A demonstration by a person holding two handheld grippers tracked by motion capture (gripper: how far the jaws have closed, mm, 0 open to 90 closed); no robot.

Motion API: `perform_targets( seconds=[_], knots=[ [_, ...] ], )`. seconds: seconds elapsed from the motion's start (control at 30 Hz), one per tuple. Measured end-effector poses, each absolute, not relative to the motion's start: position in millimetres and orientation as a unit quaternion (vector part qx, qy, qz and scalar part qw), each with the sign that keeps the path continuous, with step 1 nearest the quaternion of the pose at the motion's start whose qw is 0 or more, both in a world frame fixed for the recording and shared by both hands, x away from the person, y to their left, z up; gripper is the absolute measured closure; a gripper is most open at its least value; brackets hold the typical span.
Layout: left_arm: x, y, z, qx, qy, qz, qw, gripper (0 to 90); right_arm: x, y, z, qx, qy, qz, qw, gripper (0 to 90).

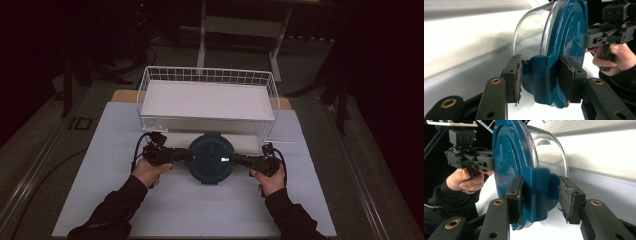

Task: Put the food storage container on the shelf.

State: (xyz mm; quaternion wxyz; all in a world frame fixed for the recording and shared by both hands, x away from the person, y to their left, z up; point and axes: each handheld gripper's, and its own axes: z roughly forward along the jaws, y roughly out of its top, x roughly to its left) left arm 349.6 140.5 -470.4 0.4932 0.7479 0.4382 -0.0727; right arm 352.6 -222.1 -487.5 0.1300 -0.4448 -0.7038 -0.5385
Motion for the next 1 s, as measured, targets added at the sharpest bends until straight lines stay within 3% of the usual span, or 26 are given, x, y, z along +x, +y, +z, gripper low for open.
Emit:
perform_targets(
  seconds=[0.37,1.0],
  knots=[
    [374.1,139.2,-481.7,0.734,0.443,-0.044,0.513,55.7,379.7,-220.8,-495.5,-0.444,-0.704,-0.545,0.103,56.7],
    [396.1,143.9,-503.3,0.708,0.466,-0.05,0.529,55.2,396.4,-215.1,-512.3,-0.476,-0.682,-0.548,0.088,56.2]
  ],
)
